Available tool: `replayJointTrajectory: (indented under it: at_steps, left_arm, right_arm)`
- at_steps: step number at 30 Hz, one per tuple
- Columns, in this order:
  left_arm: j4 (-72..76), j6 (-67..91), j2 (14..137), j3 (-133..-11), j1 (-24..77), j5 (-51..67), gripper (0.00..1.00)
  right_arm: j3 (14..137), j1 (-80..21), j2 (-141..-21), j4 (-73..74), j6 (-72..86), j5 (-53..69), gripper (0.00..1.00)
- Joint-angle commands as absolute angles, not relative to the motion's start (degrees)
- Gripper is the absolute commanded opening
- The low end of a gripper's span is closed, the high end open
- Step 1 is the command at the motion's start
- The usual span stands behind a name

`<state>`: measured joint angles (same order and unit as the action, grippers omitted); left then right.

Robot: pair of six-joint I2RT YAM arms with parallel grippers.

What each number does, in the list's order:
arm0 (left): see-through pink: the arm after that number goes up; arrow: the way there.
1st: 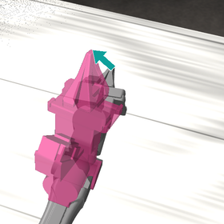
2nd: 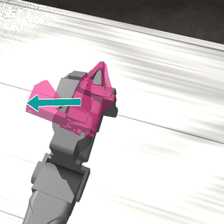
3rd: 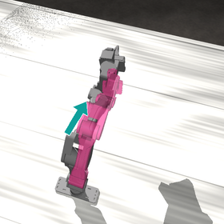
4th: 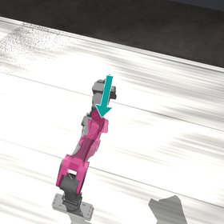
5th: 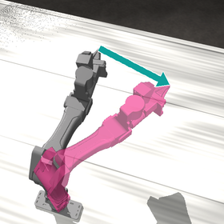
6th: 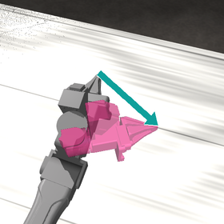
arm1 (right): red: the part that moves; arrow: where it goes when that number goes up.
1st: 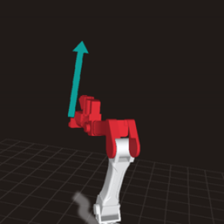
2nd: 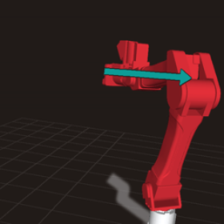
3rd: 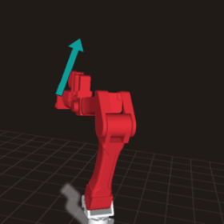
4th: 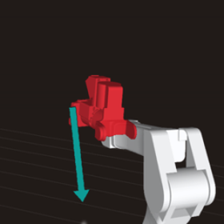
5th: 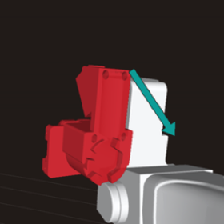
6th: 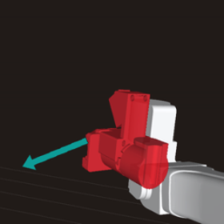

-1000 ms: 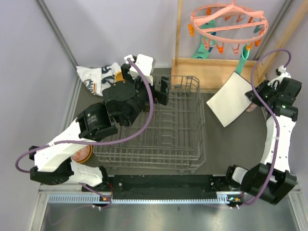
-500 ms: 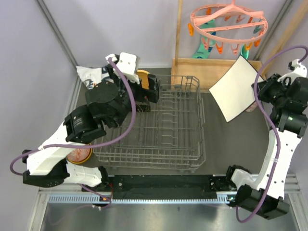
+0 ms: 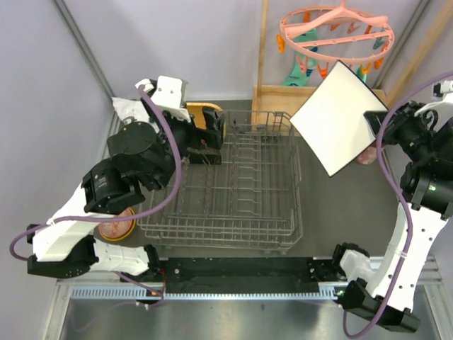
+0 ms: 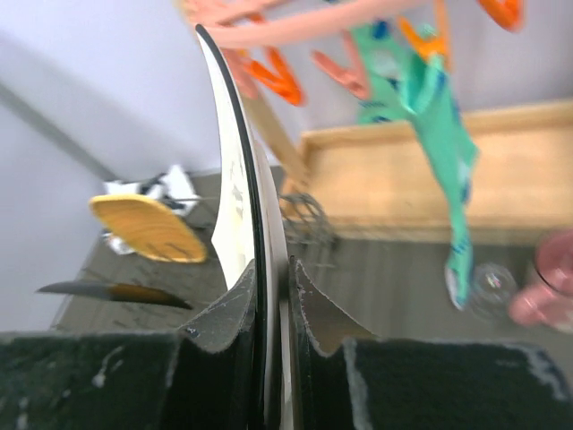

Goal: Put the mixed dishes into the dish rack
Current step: Insert the plate into the dish rack

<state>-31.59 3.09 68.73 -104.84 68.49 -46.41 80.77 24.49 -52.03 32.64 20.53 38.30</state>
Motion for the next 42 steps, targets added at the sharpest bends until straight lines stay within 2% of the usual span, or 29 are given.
replayJointTrajectory:
  at_steps: [1, 7, 9, 13, 22, 25, 34, 42]
  left_arm:
    - [-30.5, 3.7, 66.1, -107.0, 68.3, -48.1, 0.99]
    - [-32.8, 4.7, 66.0, -108.8, 68.3, -50.2, 0.99]
    - [-32.6, 5.4, 65.5, -108.5, 68.3, -50.6, 0.99]
    - [-32.3, 6.1, 64.8, -108.3, 68.3, -50.2, 0.99]
    - [-33.4, 7.5, 63.5, -108.5, 68.3, -51.0, 0.99]
    - [-33.8, 7.8, 63.0, -108.5, 68.3, -51.3, 0.99]
    - [-34.1, 8.3, 61.9, -107.5, 68.3, -52.1, 0.99]
    - [-33.1, 8.0, 61.4, -106.0, 68.3, -52.4, 0.99]
  right_arm:
    - [88.1, 24.2, -49.4, 11.4, 29.3, 51.6, 0.0]
    - [82.1, 22.0, -50.4, -15.5, 45.5, 60.0, 0.0]
    - [82.4, 16.8, -50.4, -13.9, 40.0, 58.3, 0.0]
    - [87.4, 4.2, -53.3, 2.7, 27.3, 50.2, 0.0]
    - [90.5, -22.6, -63.2, 10.7, 9.9, 29.6, 0.0]
    - [92.2, -26.5, -67.1, 13.2, 7.5, 25.8, 0.0]
    - [89.9, -28.1, -71.9, 8.1, 9.1, 23.3, 0.0]
    - [89.9, -39.5, -73.3, 5.2, 3.4, 12.6, 0.0]
